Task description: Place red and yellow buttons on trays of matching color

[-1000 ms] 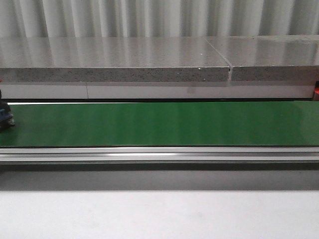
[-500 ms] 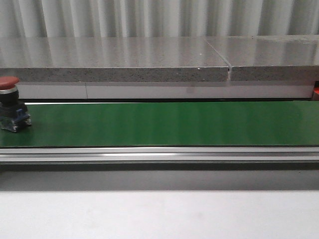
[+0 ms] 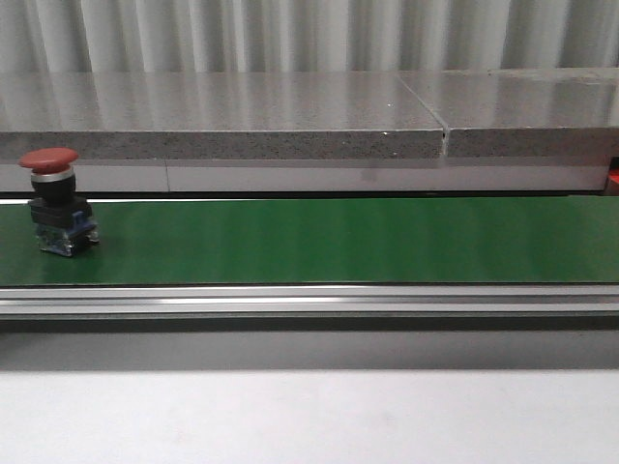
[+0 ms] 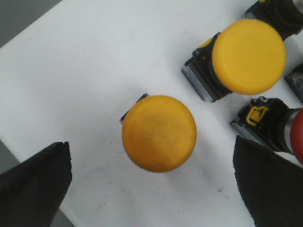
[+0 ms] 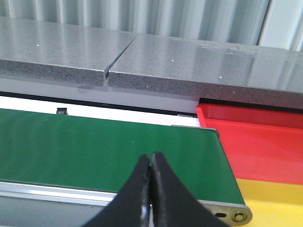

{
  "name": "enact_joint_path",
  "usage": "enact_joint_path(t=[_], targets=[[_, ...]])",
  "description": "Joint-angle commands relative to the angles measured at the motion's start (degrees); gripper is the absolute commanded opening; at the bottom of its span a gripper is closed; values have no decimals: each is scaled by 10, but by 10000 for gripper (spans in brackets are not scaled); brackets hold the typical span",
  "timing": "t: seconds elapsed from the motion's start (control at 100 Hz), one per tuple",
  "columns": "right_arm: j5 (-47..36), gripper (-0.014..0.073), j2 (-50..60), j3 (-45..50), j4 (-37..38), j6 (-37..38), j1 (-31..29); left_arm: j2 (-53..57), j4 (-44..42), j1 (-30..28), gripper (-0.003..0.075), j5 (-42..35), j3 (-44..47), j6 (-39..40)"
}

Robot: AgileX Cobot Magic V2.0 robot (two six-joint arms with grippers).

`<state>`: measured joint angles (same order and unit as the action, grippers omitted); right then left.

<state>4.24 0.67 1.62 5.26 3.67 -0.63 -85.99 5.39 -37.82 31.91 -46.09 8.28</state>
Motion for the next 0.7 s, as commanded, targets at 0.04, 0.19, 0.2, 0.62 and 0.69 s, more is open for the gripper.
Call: enact_joint_path(t=[0.04,0.19,0.2,0.62,0.69], targets=[[-47,-68,-1,-4,7,-2,-2,-3,4,-1,651,-33,-29,4],[-47,-68,-1,-4,7,-2,-2,-21,8,-1,651,-45,-34,4],[-47,-68,-1,-4,7,-2,-2,-23,8,-1,651,-45,-34,4],[-47,-68,-1,-4,7,-2,-2,-73,25,-1,580,-62,-49,4],[-47,-68,-1,-4,7,-2,-2,-73,27,-1,510,-62,-49,4]])
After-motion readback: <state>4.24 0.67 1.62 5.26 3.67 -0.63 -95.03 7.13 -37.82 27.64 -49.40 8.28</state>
